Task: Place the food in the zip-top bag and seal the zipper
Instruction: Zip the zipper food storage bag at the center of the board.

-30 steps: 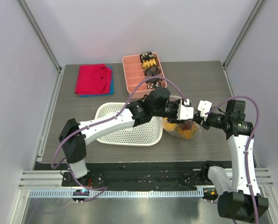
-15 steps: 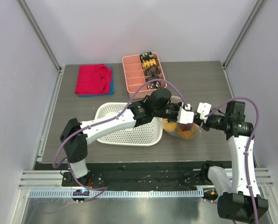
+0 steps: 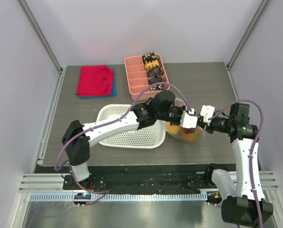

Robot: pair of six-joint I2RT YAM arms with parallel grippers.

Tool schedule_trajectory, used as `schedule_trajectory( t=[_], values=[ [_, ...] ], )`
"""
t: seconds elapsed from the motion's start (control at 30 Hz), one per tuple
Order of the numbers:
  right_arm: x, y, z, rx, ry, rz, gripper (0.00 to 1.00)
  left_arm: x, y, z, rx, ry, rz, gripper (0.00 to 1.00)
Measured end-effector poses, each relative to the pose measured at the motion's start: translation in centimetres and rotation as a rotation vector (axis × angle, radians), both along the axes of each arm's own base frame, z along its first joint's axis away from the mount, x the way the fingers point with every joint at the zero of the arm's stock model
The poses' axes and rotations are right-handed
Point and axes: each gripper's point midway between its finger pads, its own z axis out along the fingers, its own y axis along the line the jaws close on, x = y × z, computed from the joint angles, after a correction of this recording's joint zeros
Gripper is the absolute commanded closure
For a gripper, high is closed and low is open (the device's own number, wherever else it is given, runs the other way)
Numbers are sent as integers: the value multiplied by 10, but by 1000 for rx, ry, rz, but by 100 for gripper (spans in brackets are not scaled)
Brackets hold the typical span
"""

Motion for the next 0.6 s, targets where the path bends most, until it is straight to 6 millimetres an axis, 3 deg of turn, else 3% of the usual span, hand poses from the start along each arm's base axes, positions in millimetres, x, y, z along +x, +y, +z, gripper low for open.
schedule_trajectory(
  t=[0.43, 0.47, 0.5, 0.6],
  values=[
    [-3, 0, -1, -32, -32, 23, 99, 5, 6, -5, 17, 17, 0, 100],
    [-3, 0, -1, -33, -33, 24, 94, 5, 6, -5, 17, 17, -2, 100],
    [-4, 0, -1, -33, -32, 24, 79, 5, 7, -5, 18, 20, -5, 100],
    [-6, 0, -3, -29, -12, 19, 66, 6, 9, -6, 23, 25, -2, 100]
  ],
)
